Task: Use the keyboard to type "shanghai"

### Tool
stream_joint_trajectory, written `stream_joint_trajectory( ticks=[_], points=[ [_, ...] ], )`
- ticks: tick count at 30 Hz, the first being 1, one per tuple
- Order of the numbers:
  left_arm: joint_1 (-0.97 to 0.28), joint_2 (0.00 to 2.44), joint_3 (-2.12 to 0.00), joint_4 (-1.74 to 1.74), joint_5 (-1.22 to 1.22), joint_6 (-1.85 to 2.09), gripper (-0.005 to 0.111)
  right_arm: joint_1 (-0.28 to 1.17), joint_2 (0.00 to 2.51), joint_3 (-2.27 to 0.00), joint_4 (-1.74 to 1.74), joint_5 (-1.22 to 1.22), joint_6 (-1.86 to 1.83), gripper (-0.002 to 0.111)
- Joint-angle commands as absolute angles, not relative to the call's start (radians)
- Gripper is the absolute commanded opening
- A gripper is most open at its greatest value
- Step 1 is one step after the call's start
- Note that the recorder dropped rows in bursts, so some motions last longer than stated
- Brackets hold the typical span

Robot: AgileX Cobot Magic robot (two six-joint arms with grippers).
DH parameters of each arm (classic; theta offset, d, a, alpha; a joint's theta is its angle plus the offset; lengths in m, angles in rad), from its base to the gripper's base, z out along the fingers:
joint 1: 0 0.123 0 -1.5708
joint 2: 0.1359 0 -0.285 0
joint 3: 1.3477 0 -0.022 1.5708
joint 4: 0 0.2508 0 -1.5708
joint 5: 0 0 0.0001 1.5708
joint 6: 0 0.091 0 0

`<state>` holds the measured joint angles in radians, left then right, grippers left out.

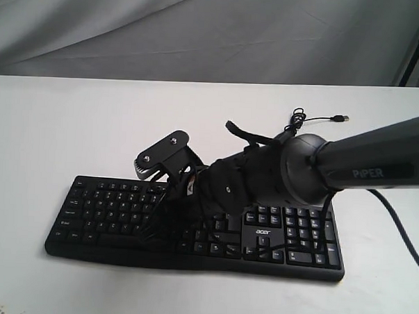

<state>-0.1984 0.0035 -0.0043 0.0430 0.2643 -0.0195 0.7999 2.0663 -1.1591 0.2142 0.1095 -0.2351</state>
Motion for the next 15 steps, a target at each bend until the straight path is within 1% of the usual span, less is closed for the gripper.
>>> stream_joint_trajectory(
  ticks=[1,7,11,13,15],
  points=[
    [-0.202,0.0,0.0,0.044,0.26,-0.022,0.0,0.804,2.09,-1.16,0.227,0.136,-0.254,0.0],
    [-0.202,0.0,0.0,0.044,0.26,-0.022,0.0,0.804,2.056,-1.16,0.227,0.159,-0.261,0.0],
    [-0.202,0.0,0.0,0.044,0.26,-0.022,0.0,0.818,1.937,-1.14,0.19,0.19,-0.261,0.0],
    [-0.202,0.0,0.0,0.044,0.26,-0.022,0.0,0.845,1.847,-1.088,0.132,0.137,-0.254,0.0],
    [-0.202,0.0,0.0,0.044,0.26,-0.022,0.0,0.884,1.736,-0.978,0.107,0.023,-0.25,0.0]
  ],
)
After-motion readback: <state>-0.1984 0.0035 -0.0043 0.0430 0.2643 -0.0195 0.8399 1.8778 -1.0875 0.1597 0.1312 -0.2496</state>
